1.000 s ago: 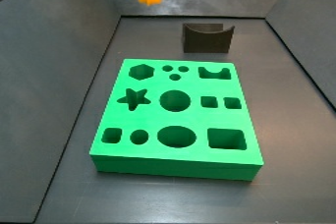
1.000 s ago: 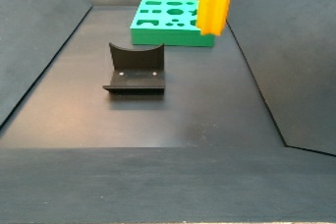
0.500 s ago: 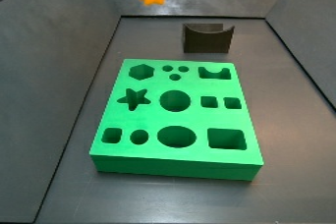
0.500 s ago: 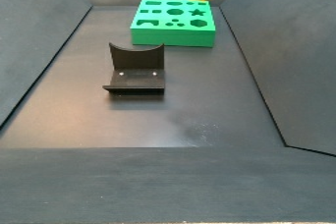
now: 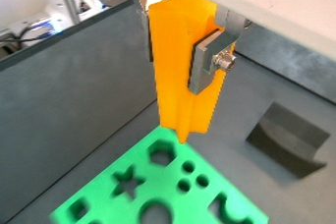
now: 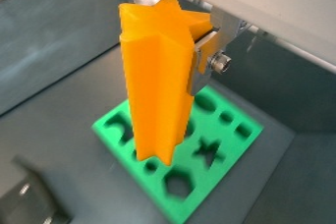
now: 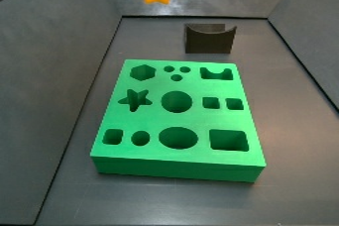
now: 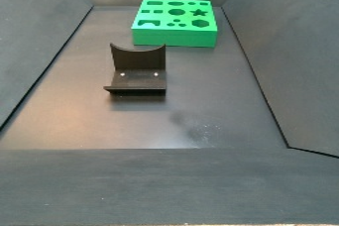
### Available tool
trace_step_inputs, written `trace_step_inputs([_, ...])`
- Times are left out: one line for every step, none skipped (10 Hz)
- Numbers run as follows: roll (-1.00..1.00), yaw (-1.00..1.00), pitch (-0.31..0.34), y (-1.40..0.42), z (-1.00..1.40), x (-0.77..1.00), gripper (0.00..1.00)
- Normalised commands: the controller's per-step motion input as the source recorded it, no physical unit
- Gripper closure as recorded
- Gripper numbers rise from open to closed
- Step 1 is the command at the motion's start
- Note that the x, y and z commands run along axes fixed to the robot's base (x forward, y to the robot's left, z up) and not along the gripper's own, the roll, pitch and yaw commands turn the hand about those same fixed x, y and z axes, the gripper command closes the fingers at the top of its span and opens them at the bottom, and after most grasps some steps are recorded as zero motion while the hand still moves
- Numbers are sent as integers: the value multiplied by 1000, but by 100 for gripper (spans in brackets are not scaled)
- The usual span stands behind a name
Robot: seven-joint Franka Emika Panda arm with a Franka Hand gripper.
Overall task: Pick up the star object. Move up. Move to above the board. Insert the star object.
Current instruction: Move to above the board, then insert the star object.
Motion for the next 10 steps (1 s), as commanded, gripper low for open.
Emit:
trace_step_inputs([75, -34, 165, -435, 140, 184, 100])
trace_step_inputs([64, -15, 149, -264, 81, 150, 100])
trace_step_inputs([50, -11, 0, 0, -6, -17, 100])
trace_step_inputs([50, -11, 0, 0, 0, -3, 100])
trace_step_inputs([54, -6, 0, 0, 0, 0, 100])
trace_step_inputs([51, -3, 0, 0, 0, 0, 100])
trace_step_inputs([51, -3, 0, 0, -14, 0, 100])
trace_step_inputs([53, -3, 0, 0, -14, 0, 100])
trace_step_inputs([57, -3, 0, 0, -26, 0, 100])
trace_step_inputs([57, -3, 0, 0, -26, 0, 100])
